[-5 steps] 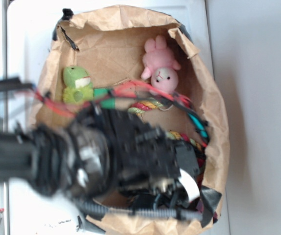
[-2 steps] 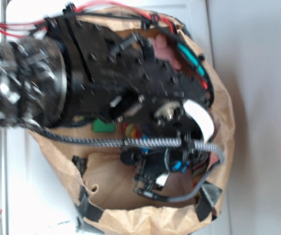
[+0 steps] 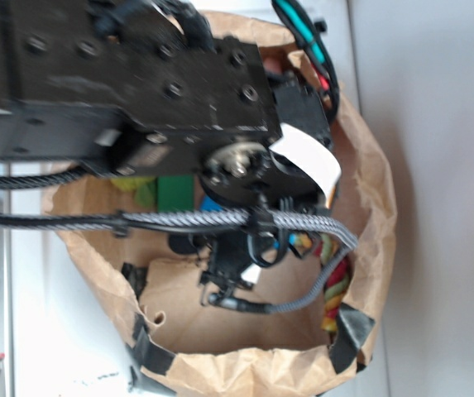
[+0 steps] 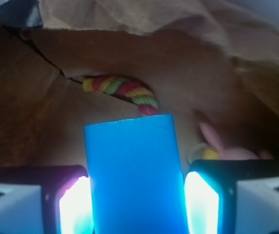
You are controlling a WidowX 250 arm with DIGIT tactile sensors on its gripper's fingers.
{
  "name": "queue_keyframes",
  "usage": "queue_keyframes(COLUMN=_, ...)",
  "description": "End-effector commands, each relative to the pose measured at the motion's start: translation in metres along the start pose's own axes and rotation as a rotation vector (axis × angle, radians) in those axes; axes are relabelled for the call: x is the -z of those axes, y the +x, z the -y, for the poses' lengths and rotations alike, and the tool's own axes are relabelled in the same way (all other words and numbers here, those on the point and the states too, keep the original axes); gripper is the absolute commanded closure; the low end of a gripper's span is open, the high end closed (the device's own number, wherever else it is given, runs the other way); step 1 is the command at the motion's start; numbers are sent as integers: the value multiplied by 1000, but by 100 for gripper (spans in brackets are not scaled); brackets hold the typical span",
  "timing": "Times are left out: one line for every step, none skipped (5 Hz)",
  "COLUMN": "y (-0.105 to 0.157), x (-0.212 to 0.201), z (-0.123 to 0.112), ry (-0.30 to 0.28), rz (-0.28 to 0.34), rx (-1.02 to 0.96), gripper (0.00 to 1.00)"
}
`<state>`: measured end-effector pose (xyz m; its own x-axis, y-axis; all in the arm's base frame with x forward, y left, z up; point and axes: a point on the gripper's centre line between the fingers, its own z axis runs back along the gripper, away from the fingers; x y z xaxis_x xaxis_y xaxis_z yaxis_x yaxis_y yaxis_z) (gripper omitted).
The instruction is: Grab the blue block.
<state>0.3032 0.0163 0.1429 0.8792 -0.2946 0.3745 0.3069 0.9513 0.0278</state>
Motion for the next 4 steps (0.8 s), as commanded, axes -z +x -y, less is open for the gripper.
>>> queue_keyframes(y=-1, x=-51, z=-27, ry=128, rz=0, rx=-51, gripper=100)
queue_keyframes(y=-2, x=-62, z=-30, ry=128, rz=-48, rx=-77, gripper=100)
queue_keyframes(y=-4, x=-66, z=-24, ry=104, rz=-34, rx=-58, gripper=100)
queue_keyframes(y=-6, x=-64, z=-14, ry=90, rz=-22, rx=-32, gripper=100)
